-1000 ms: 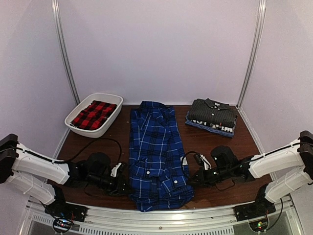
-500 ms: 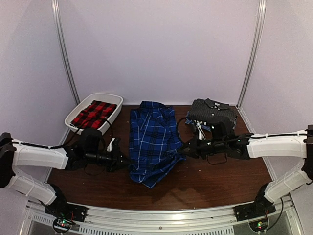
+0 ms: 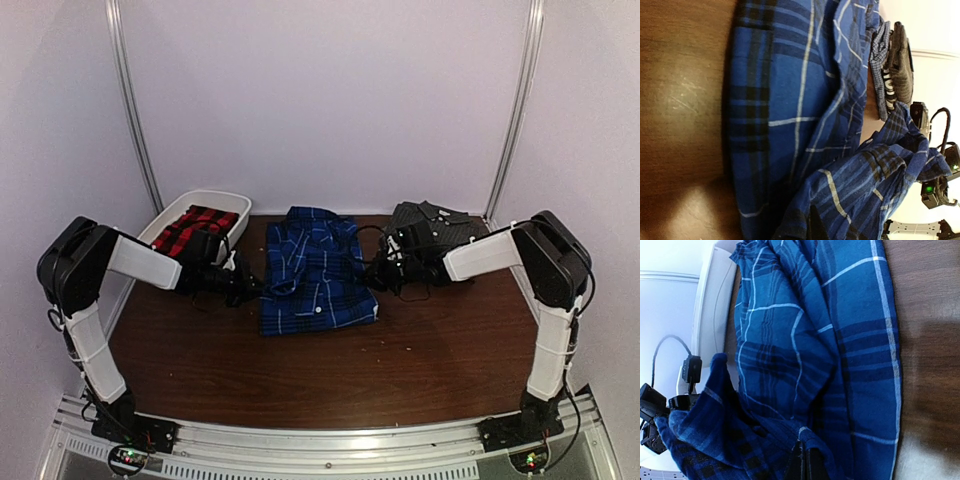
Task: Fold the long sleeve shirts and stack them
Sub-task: Fold the rectangle-folded shirt at the center of the board.
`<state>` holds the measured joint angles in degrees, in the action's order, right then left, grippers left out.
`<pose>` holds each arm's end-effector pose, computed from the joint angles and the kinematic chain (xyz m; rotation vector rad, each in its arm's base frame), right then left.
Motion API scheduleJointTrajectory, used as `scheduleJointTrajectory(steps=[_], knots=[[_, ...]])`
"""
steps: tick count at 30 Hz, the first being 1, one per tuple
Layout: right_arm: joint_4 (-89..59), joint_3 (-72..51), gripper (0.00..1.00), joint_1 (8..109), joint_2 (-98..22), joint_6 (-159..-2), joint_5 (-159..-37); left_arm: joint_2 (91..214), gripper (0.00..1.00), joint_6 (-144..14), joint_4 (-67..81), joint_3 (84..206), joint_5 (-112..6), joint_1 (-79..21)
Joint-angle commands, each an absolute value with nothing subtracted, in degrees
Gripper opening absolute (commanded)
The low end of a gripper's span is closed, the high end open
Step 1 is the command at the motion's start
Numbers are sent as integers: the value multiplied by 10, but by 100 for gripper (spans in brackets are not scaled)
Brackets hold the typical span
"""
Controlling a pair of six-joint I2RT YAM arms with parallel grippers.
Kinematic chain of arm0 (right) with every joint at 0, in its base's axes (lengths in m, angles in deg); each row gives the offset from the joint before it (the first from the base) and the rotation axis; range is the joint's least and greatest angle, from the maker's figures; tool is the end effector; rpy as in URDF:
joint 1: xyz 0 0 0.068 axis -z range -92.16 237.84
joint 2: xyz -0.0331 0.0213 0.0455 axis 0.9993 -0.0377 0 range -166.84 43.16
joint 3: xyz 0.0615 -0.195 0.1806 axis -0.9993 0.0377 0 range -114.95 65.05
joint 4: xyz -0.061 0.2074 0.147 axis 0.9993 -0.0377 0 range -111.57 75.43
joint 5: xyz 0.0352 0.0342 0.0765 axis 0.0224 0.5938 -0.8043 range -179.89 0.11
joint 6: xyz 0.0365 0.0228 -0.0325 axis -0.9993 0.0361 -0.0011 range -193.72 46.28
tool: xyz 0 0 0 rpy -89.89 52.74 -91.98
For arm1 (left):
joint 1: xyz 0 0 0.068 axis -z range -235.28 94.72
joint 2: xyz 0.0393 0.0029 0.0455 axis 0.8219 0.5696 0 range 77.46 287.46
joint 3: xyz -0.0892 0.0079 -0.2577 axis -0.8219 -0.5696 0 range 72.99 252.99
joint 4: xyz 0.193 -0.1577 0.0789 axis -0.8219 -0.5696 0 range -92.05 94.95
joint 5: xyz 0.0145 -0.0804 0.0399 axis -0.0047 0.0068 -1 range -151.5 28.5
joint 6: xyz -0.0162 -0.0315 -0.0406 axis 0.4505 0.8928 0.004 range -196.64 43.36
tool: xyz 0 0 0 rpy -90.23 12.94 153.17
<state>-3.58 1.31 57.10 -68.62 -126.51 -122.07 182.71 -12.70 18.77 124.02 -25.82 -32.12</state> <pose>0.3423 0.2256 0.1538 0.1239 2.4874 1.3480 0.3226 -0.1605 0.1379 -0.5347 2.5299 -1.4110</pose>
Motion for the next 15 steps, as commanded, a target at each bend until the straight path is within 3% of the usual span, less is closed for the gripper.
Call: scheduleJointTrajectory(steps=[1,4,7,9,15], knots=[[-17,-25,2,581,-710,-1262,-1212,1852,5,-168,215,1272,-252,-334],[-29,-33,13,583,-709,-1252,-1194,1864,26,-202,179,1306,-252,-335],[-37,-33,29,586,-700,-1245,-1184,1860,37,-214,166,1311,-261,-336],[-47,-34,43,587,-689,-1236,-1171,1850,43,-228,152,1316,-274,-337],[-100,-32,65,585,-638,-1195,-1104,1827,58,-299,59,1370,-320,-339]])
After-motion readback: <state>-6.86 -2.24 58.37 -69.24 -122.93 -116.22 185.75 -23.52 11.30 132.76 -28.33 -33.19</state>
